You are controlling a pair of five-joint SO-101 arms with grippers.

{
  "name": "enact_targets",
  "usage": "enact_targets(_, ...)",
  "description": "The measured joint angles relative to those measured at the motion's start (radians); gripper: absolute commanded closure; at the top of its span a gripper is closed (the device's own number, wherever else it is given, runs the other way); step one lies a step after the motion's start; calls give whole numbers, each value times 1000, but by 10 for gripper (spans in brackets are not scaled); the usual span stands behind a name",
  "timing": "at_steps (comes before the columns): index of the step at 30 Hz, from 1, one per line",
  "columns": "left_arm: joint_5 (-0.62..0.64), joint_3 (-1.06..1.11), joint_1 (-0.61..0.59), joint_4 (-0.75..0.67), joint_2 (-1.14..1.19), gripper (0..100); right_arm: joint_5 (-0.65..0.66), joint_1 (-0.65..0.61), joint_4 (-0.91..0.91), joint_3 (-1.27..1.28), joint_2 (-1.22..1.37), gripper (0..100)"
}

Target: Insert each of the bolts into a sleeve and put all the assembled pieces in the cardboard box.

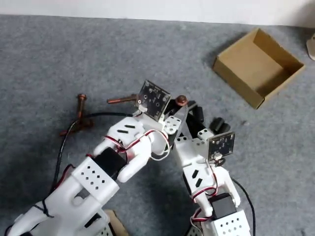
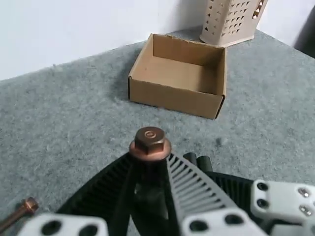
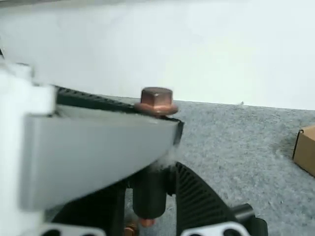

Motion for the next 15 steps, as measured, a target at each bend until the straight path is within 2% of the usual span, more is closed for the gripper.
enact_targets(4,0,26,0,-12,-11,974,2,0,2,0,0,994)
enact_targets(9,0,52,0,-15,-31,778,2,0,3,0,2,994)
enact_targets(12,49,66,-11,-15,-15,661,-2,6,5,0,3,994)
enact_targets(15,92,66,-12,23,-15,599,-2,8,2,0,0,994)
